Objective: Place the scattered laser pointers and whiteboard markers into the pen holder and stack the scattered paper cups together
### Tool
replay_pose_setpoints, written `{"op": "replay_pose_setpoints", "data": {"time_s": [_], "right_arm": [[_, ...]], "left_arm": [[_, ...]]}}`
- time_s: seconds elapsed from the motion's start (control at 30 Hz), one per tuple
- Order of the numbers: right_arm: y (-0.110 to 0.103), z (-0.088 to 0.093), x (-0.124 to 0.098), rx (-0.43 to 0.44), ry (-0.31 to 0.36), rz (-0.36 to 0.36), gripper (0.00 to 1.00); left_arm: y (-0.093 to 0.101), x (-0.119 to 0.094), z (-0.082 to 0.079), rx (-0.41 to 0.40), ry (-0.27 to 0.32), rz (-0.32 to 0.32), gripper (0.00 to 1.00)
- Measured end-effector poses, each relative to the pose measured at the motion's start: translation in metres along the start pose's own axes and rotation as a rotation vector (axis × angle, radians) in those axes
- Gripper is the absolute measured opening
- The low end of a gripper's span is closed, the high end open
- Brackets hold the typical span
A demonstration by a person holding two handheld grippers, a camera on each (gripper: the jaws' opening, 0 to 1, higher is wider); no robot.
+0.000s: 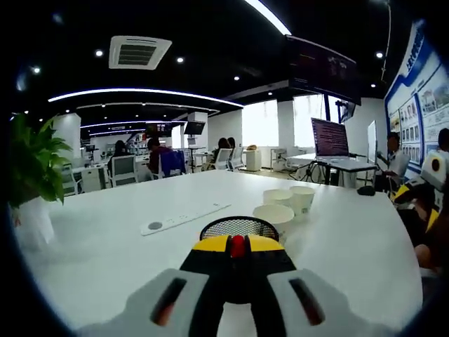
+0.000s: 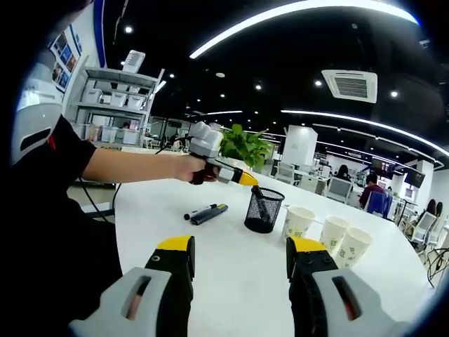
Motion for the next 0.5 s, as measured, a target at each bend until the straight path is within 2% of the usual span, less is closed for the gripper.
{"op": "replay_pose_setpoints", "data": {"time_s": [0.17,0.5], "right_arm": [[-0.001,-0.001,0.0,-0.002,0.003,-0.002,0.55],[-0.001,-0.001,0.001,-0.003,0.002,-0.003,0.55]], "left_arm": [[0.005,0.001,0.0,0.002,-0.008,0.01,0.1],[0.015,0.005,-0.001,0.067,-0.02,0.042,0.1]]}}
Point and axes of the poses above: the point that each gripper's makers call its tool centre point, and the gripper's own axes: x roughly forward along the fingers, y roughly to its right, z roughly out of its underside, the point moved 9 cm from there along -x, roughly backward along the fingers, and after that the axes turned 3 degrees about y, right-handed, at the moved point
